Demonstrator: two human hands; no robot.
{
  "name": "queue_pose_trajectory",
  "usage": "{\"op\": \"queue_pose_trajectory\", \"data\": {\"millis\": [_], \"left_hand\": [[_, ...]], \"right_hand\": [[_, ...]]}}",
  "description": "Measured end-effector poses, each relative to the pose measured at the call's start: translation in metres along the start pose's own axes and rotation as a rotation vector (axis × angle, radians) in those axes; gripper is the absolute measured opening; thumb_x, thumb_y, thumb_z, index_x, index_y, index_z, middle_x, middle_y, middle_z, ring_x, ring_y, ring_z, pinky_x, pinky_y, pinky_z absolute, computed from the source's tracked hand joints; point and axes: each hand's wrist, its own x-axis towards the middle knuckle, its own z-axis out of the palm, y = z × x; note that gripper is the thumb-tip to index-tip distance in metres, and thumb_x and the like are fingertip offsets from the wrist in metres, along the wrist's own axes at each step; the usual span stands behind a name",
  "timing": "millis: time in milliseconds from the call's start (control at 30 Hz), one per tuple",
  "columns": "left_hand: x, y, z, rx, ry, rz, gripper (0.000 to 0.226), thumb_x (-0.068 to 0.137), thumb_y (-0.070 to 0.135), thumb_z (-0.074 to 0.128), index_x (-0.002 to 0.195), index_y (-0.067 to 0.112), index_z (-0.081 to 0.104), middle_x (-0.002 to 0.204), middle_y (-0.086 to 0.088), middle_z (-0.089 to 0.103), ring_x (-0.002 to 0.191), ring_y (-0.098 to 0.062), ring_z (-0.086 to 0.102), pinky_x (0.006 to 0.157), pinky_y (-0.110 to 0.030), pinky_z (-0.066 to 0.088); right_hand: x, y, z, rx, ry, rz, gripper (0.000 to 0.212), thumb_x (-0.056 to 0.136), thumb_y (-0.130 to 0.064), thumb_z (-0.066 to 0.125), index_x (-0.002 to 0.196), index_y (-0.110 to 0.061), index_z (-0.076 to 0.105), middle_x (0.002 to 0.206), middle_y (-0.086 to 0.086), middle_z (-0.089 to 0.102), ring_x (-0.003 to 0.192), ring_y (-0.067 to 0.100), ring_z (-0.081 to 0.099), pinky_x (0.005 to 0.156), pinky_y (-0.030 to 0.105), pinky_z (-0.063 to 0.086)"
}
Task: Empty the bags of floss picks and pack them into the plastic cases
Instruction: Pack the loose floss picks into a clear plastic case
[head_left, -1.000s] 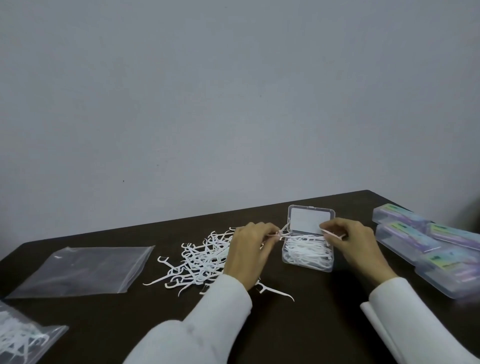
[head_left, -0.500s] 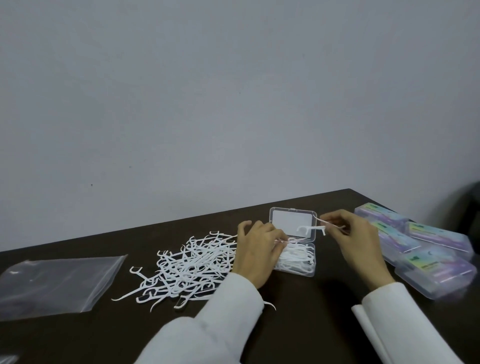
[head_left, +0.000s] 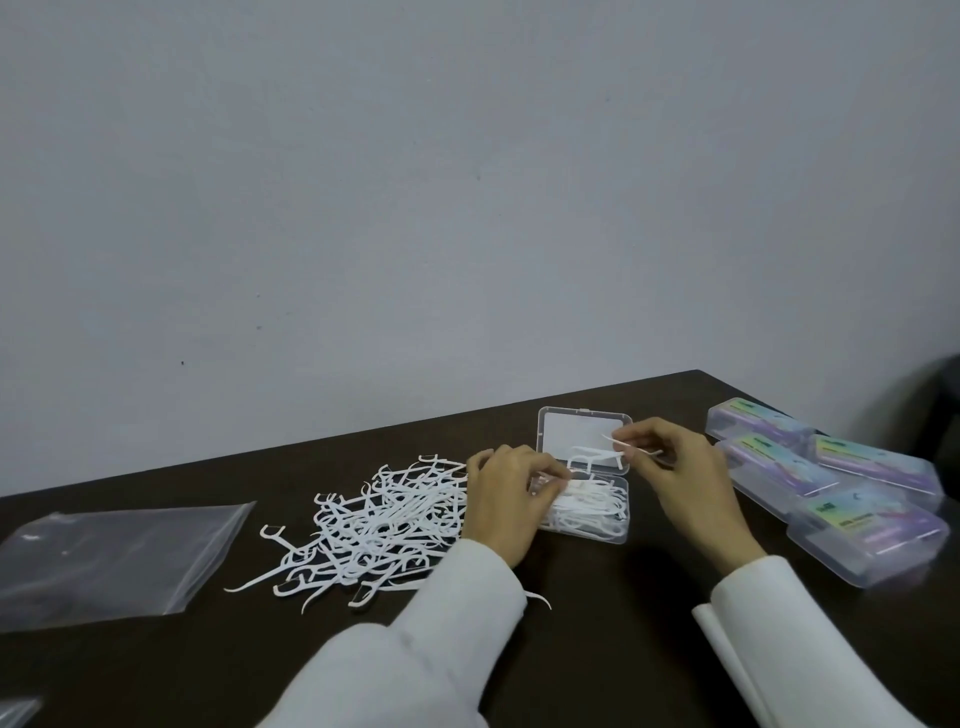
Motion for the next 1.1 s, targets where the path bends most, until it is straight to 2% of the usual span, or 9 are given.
{"op": "queue_pose_trajectory", "data": {"millis": [267,500,600,667,733,800,867,933,1100], "left_hand": [[0.002,-0.002,-0.003,-0.029,0.053,0.015,0.009,0.086,0.023,0.065,0.089,0.03,0.069,0.09,0.013,0.065,0.085,-0.002,0.051,0.095,-0.027,0.028],[0.008,-0.007,-0.006,-0.212,0.029,-0.075,0.011,0.08,0.02,0.072,0.086,0.03,0.074,0.087,0.014,0.066,0.088,-0.004,0.055,0.087,-0.037,0.047],[0.006,-0.007,-0.002,-0.25,-0.027,-0.083,0.013,0.079,0.026,0.073,0.088,0.035,0.073,0.093,0.015,0.067,0.097,-0.007,0.053,0.099,-0.042,0.04],[0.004,-0.005,-0.001,-0.22,-0.073,-0.081,0.014,0.081,0.033,0.07,0.094,0.036,0.071,0.101,0.016,0.065,0.103,-0.005,0.051,0.112,-0.041,0.019],[0.004,-0.005,-0.001,-0.225,-0.029,-0.087,0.016,0.086,0.036,0.064,0.1,0.031,0.07,0.101,0.018,0.063,0.099,0.001,0.05,0.11,-0.037,0.018],[0.006,-0.007,-0.002,-0.313,0.105,-0.156,0.018,0.093,0.029,0.056,0.106,0.024,0.067,0.103,0.013,0.063,0.1,-0.001,0.052,0.103,-0.034,0.035],[0.007,-0.009,-0.003,-0.441,0.161,-0.277,0.022,0.097,0.015,0.048,0.114,0.017,0.062,0.113,0.004,0.062,0.11,-0.009,0.052,0.098,-0.027,0.04],[0.006,-0.009,0.001,-0.568,0.086,-0.413,0.029,0.099,0.012,0.041,0.125,0.011,0.054,0.126,-0.004,0.057,0.119,-0.012,0.05,0.097,-0.019,0.035],[0.007,-0.001,0.009,-0.706,-0.078,-0.552,0.043,0.101,0.031,0.035,0.141,0.014,0.036,0.144,-0.003,0.042,0.133,-0.015,0.037,0.11,-0.027,0.027]], "right_hand": [[0.0,0.0,0.0,-0.005,0.01,-0.004,0.015,0.087,-0.009,0.06,0.099,-0.018,0.064,0.099,-0.008,0.059,0.09,0.003,0.053,0.07,0.006,0.036],[0.001,0.0,0.0,-0.012,0.032,0.0,0.015,0.088,-0.01,0.06,0.101,-0.015,0.064,0.099,-0.007,0.059,0.091,0.005,0.053,0.072,0.007,0.038],[0.001,0.001,0.0,-0.004,0.034,-0.003,0.015,0.088,-0.009,0.059,0.1,-0.017,0.064,0.099,-0.007,0.059,0.089,0.004,0.054,0.07,0.005,0.036],[0.0,0.001,0.0,0.011,0.022,-0.006,0.015,0.088,-0.009,0.059,0.098,-0.019,0.063,0.098,-0.008,0.059,0.088,0.003,0.053,0.069,0.005,0.037],[0.0,0.0,0.0,0.034,0.006,-0.003,0.016,0.088,-0.008,0.059,0.096,-0.021,0.061,0.098,-0.007,0.059,0.089,0.003,0.053,0.069,0.006,0.038],[0.0,-0.001,0.001,0.054,0.001,0.005,0.016,0.088,-0.008,0.06,0.095,-0.023,0.061,0.098,-0.007,0.06,0.091,0.004,0.054,0.07,0.006,0.038],[0.0,-0.001,0.004,0.056,-0.008,0.012,0.016,0.087,-0.009,0.06,0.094,-0.023,0.061,0.097,-0.007,0.06,0.089,0.003,0.054,0.07,0.006,0.038],[-0.001,-0.002,0.009,0.05,-0.036,0.013,0.016,0.087,-0.009,0.061,0.093,-0.024,0.061,0.096,-0.008,0.06,0.084,-0.001,0.054,0.067,0.005,0.038],[-0.004,-0.001,0.016,-0.005,-0.1,-0.02,0.016,0.086,-0.008,0.062,0.093,-0.022,0.066,0.091,-0.01,0.061,0.082,-0.002,0.054,0.064,0.005,0.04]]}}
